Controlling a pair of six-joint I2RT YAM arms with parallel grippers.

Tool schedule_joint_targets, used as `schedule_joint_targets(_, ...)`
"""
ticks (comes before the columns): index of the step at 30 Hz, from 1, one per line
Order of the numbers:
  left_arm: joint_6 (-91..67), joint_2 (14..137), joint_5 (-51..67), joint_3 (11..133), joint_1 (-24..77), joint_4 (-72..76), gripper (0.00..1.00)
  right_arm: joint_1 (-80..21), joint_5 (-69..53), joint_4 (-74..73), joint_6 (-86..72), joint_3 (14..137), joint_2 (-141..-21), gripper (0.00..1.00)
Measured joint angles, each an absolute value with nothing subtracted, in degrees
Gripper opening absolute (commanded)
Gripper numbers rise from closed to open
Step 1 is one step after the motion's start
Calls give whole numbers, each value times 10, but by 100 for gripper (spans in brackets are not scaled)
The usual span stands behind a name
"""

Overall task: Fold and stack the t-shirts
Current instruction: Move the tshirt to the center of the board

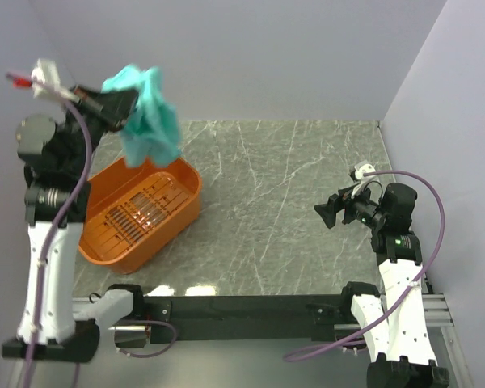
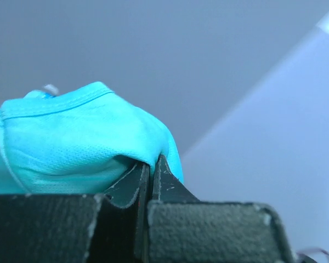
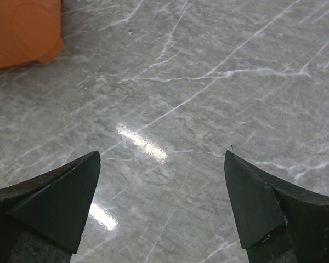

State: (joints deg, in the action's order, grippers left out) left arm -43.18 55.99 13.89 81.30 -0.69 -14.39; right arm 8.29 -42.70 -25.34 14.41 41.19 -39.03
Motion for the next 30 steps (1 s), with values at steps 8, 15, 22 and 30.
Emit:
schedule_joint_targets(8,-437,775,166,1112,228,-106,1,83,-421,-253,144,412,-390,100)
schedule_joint_targets(15,-437,841,157,1087,299,-97,1,93,-410,-253,145,412,-386,100)
schedule_joint_targets(22,-425,891,151,1021,355,-113,1,94,-401,-253,145,412,-384,100)
schedule_joint_targets(30,-401,936,135,1006,416,-146,1,94,-394,-253,147,412,-384,100)
